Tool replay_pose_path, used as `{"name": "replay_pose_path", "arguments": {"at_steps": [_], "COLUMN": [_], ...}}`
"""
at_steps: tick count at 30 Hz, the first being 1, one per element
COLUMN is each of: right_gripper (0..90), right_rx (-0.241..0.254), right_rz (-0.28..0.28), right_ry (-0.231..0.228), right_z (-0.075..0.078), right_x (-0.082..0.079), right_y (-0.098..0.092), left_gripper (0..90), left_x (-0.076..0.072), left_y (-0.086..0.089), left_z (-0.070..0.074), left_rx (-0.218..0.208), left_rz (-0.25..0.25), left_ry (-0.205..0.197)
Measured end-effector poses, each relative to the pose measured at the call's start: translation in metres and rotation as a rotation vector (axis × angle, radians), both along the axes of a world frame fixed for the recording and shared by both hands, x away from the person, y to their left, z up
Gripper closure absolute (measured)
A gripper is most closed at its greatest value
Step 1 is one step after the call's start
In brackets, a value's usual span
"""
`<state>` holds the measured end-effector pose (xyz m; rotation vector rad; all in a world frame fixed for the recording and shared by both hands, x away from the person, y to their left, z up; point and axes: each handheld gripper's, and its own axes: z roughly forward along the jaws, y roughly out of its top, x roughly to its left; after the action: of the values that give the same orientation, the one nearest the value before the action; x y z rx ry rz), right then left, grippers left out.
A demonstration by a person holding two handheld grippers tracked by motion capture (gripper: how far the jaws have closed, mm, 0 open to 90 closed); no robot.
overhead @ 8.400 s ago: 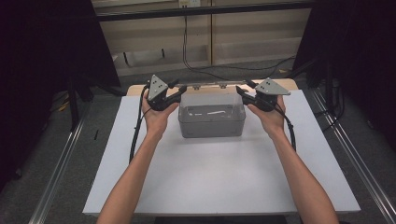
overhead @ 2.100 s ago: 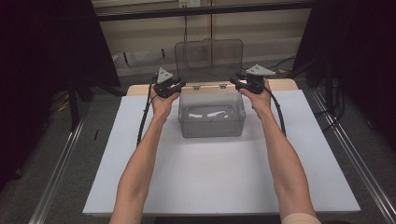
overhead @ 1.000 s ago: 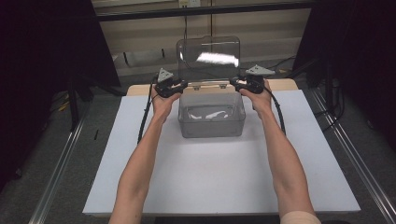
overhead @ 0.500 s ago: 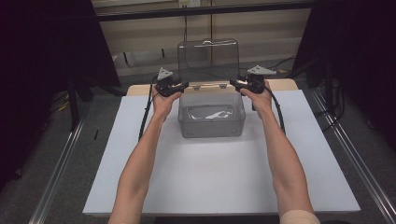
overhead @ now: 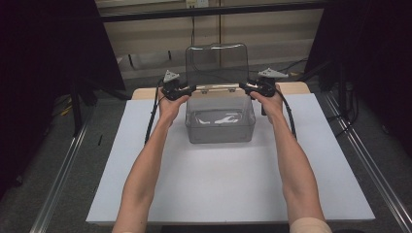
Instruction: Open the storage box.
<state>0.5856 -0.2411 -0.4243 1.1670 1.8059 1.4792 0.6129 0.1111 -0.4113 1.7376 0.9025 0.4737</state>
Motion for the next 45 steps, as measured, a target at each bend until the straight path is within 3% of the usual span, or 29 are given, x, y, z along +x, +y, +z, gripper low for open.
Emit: {"name": "replay_pose_path", "arguments": {"at_steps": [21, 28, 33, 35, 37, 39, 45], "right_gripper": [51.9, 51.4, 49.2, 49.6, 57.6, 47.3, 38.7], "right_rx": [0.011, 0.0, 0.004, -0.004, -0.018, -0.02, -0.049], "right_rz": [-0.018, -0.031, -0.045, -0.045, -0.024, -0.053, -0.078], "right_ry": [0.017, 0.021, 0.025, 0.029, 0.027, 0.032, 0.015], "right_z": [-0.0001, 0.0013, 0.0006, 0.0, -0.0013, -0.0016, -0.0013], "right_x": [-0.0006, -0.0016, -0.0015, -0.0018, -0.0021, -0.0017, -0.0029], "right_y": [0.0003, 0.001, 0.0008, 0.0015, 0.0039, 0.0031, 0.0024], "left_gripper": [51.1, 50.0, 46.5, 46.8, 53.1, 48.2, 41.5], "left_x": [0.0004, 0.0, -0.0006, -0.0009, -0.0014, -0.0014, -0.0018], "left_y": [-0.0009, -0.0016, -0.0018, -0.0025, -0.0023, 0.0, 0.0002], "left_z": [-0.0024, -0.0027, -0.0023, -0.0031, -0.0047, -0.0064, -0.0072], "left_rx": [-0.032, -0.031, -0.006, 0.002, -0.001, -0.029, -0.016], "left_rz": [0.015, 0.025, 0.032, 0.013, 0.01, 0.014, 0.03], "left_ry": [0.015, 0.015, 0.012, 0.014, 0.017, 0.036, 0.013]}}
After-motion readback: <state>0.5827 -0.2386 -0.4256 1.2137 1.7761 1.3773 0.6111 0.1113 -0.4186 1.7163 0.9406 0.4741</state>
